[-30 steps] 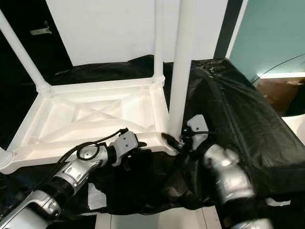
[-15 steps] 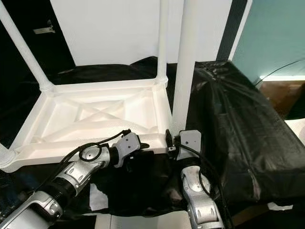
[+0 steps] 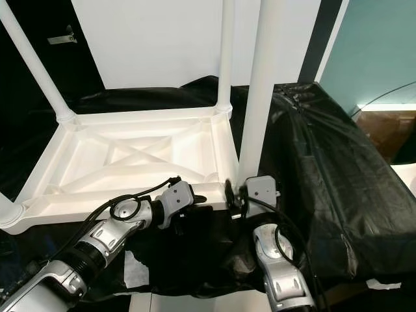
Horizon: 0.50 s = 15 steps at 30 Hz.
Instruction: Building children table
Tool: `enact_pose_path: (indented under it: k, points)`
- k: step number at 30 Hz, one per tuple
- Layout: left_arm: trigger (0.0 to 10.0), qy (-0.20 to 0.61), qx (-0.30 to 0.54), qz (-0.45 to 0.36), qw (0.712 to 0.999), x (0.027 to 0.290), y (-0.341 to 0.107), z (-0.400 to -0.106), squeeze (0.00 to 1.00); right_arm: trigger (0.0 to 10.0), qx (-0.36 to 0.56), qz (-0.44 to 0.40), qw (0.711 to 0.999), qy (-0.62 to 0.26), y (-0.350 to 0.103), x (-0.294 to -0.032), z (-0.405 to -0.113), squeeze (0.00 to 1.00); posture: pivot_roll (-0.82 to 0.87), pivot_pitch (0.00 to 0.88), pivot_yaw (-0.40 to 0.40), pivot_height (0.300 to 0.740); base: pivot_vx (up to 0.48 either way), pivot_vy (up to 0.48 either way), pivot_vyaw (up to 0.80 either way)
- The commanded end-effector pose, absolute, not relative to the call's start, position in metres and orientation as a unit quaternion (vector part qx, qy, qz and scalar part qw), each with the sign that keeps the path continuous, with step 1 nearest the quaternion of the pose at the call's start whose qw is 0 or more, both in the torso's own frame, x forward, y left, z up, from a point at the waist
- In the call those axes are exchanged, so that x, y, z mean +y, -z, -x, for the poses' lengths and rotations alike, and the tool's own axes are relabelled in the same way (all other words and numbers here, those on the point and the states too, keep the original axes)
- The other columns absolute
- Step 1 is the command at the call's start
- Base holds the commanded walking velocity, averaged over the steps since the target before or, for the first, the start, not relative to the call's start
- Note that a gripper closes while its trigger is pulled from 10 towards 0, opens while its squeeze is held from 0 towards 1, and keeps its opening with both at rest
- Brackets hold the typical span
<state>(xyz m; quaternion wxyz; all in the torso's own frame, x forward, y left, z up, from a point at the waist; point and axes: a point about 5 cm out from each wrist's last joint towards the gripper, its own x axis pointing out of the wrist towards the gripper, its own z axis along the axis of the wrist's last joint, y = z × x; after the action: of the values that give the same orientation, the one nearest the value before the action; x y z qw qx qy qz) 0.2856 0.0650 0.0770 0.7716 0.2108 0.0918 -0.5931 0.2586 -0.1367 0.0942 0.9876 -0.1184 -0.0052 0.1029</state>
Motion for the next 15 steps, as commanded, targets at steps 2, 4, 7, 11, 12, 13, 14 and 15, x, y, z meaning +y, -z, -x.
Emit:
enact_pose_path:
  k: [2, 4, 7, 11, 12, 13, 14, 15]
  points:
    - [10.0, 0.693, 0.21, -0.198, 0.66, 0.076, -0.037, -0.253, 0.0, 10.0, 0.028, 0.123, 0.976, -0.178, -0.08, -0.142, -0.251, 0.0, -0.08, 0.013, -0.001, 0.74, 0.0, 0.0, 0.0]
    - [10.0, 0.694, 0.211, -0.198, 0.659, 0.077, -0.037, -0.253, 0.0, 10.0, 0.024, 0.131, 0.967, -0.218, -0.086, -0.153, -0.254, 0.0, -0.08, 0.012, 0.0, 0.74, 0.0, 0.0, 0.0]
    - [10.0, 0.694, 0.21, -0.2, 0.659, 0.077, -0.038, -0.253, 0.0, 10.0, 0.021, 0.146, 0.959, -0.24, -0.091, -0.161, -0.258, 0.0, -0.09, 0.011, 0.001, 0.74, 0.0, 0.0, 0.0]
    - [10.0, 0.694, 0.208, -0.201, 0.659, 0.077, -0.038, -0.254, 0.0, 10.0, 0.013, 0.168, 0.946, -0.277, -0.101, -0.167, -0.266, 0.0, -0.08, 0.01, 0.0, 0.74, 0.0, 0.0, 0.0]
    - [10.0, 0.694, 0.208, -0.201, 0.659, 0.077, -0.038, -0.254, 0.0, 10.0, 0.013, 0.168, 0.946, -0.277, -0.101, -0.167, -0.266, 0.0, -0.08, 0.01, 0.0, 0.74, 0.0, 0.0, 0.0]
    - [10.0, 0.694, 0.208, -0.201, 0.659, 0.077, -0.039, -0.254, 0.0, 10.0, 0.01, 0.172, 0.943, -0.284, -0.103, -0.168, -0.269, 0.0, -0.08, 0.01, 0.0, 0.74, 0.0, 0.0, 0.0]
    - [10.0, 0.694, 0.208, -0.201, 0.659, 0.077, -0.039, -0.254, 0.0, 10.0, 0.007, 0.175, 0.94, -0.292, -0.105, -0.168, -0.271, 0.0, -0.08, 0.01, 0.0, 0.74, 0.0, 0.0, 0.0]
    - [10.0, 0.694, 0.208, -0.2, 0.659, 0.077, -0.039, -0.254, 0.0, 10.0, 0.007, 0.178, 0.935, -0.306, -0.106, -0.168, -0.272, 0.0, -0.08, 0.01, 0.0, 0.74, 0.0, 0.0, 0.0]
